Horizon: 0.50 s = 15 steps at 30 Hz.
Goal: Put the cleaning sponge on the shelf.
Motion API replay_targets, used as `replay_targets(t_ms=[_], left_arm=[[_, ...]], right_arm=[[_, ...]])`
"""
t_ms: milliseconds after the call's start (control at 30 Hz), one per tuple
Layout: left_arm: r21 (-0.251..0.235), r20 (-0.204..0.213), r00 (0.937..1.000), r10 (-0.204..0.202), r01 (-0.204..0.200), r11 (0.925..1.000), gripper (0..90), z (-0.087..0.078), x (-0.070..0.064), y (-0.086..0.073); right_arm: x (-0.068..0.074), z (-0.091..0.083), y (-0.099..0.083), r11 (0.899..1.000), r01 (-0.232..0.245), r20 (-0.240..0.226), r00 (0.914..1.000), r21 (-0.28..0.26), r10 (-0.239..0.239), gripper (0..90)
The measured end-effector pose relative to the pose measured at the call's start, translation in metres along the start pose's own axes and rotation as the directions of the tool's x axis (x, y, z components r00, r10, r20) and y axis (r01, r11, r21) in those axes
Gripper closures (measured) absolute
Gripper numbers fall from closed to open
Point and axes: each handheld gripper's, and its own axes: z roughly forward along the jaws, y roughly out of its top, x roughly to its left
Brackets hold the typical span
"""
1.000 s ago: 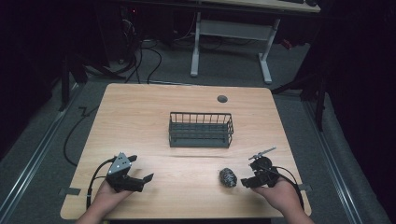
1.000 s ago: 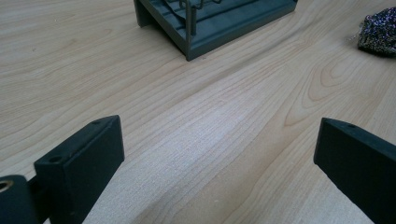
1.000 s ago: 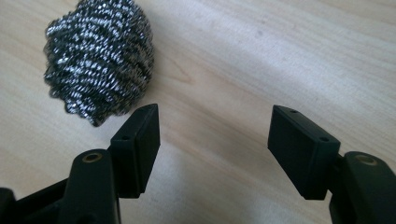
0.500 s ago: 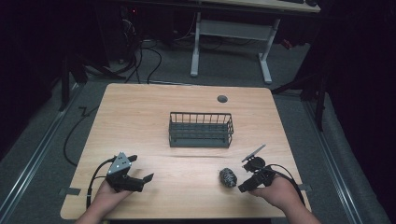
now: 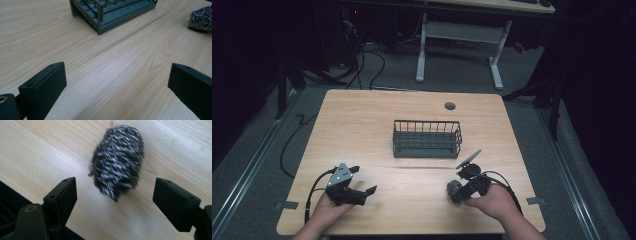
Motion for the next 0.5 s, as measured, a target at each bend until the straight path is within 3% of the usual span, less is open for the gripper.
replay_targets(t_ms=[133,267,500], left_arm=[[0.003,0.000,1.0000,-0.001,0.001,1.0000,2.5,0.000,0.001,0.000],[0.004,0.000,1.0000,-0.001,0.001,1.0000,2.4,0.000,0.001,0.000],[0.004,0.003,1.0000,-0.002,0.001,1.0000,2.5,0.000,0.001,0.000]], right_arm=[[0.001,0.009,0.007,1.000,0.000,-0.006,1.0000,0.010,0.000,17.8],[0.000,0.018,0.014,1.000,-0.016,0.012,0.9998,0.014,0.016,24.1],[-0.003,0.017,0.015,1.000,-0.030,0.015,0.9994,-0.002,0.030,29.1]])
